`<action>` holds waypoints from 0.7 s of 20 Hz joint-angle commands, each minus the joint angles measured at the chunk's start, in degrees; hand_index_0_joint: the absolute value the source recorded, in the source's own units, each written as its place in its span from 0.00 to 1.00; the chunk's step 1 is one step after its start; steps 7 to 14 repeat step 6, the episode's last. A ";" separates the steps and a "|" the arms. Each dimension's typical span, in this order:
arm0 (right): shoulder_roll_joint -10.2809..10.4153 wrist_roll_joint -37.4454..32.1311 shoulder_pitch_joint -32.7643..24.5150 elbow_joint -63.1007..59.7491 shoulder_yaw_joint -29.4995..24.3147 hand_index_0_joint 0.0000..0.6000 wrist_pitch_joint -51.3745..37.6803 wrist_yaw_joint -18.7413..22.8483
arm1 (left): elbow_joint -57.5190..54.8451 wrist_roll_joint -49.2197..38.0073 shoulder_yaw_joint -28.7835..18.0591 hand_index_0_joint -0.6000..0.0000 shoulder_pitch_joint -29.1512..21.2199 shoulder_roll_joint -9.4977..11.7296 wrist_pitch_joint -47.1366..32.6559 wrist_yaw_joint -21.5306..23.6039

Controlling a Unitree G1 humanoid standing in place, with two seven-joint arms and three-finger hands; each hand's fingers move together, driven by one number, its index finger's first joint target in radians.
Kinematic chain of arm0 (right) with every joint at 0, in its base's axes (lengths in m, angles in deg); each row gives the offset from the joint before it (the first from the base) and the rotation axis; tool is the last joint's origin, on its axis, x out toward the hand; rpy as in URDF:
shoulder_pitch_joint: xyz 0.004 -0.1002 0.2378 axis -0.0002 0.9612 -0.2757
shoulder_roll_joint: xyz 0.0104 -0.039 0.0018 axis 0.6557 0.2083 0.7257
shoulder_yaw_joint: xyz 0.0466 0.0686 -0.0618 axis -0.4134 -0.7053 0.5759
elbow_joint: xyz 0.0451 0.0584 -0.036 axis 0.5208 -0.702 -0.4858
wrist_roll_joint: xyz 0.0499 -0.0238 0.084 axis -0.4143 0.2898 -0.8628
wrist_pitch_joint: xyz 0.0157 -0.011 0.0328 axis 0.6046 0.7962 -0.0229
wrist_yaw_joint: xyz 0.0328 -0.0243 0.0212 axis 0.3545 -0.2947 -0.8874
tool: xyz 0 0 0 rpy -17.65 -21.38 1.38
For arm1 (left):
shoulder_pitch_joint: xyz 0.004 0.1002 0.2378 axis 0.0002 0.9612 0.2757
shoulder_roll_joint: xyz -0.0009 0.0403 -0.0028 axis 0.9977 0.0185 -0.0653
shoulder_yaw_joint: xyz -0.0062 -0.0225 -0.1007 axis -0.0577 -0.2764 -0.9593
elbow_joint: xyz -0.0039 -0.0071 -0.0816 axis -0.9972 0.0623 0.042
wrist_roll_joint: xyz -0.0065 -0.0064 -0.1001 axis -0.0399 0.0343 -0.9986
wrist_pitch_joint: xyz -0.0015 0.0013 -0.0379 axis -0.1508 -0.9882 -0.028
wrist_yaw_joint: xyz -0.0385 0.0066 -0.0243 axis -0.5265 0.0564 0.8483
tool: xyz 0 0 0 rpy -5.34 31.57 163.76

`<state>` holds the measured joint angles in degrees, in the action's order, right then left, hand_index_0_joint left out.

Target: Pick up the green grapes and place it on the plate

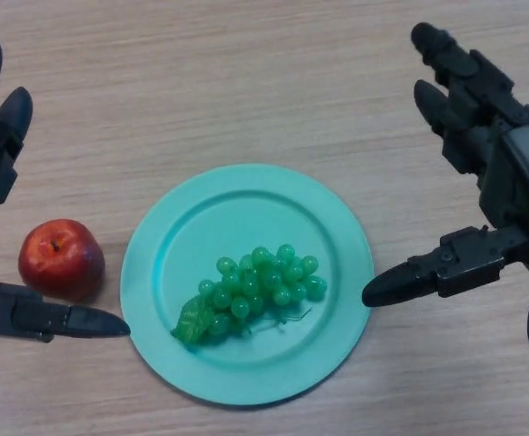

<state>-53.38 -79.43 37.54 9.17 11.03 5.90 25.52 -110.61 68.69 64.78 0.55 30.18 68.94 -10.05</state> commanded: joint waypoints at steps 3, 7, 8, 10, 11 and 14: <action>-1.31 -6.23 -1.48 5.52 -3.27 0.00 -7.80 2.17 | -3.56 0.28 -2.66 1.00 -0.51 1.72 -6.46 -1.23; -1.98 -7.06 -1.40 7.31 -3.71 0.00 -6.96 2.28 | -5.34 -0.59 -2.78 1.00 -1.35 2.23 -2.84 -0.77; -1.98 -7.06 -1.40 7.31 -3.71 0.00 -6.96 2.28 | -5.34 -0.59 -2.78 1.00 -1.35 2.23 -2.84 -0.77; -1.98 -7.06 -1.40 7.31 -3.71 0.00 -6.96 2.28 | -5.34 -0.59 -2.78 1.00 -1.35 2.23 -2.84 -0.77; -1.98 -7.06 -1.40 7.31 -3.71 0.00 -6.96 2.28 | -5.34 -0.59 -2.78 1.00 -1.35 2.23 -2.84 -0.77; -1.98 -7.06 -1.40 7.31 -3.71 0.00 -6.96 2.28 | -5.34 -0.59 -2.78 1.00 -1.35 2.23 -2.84 -0.77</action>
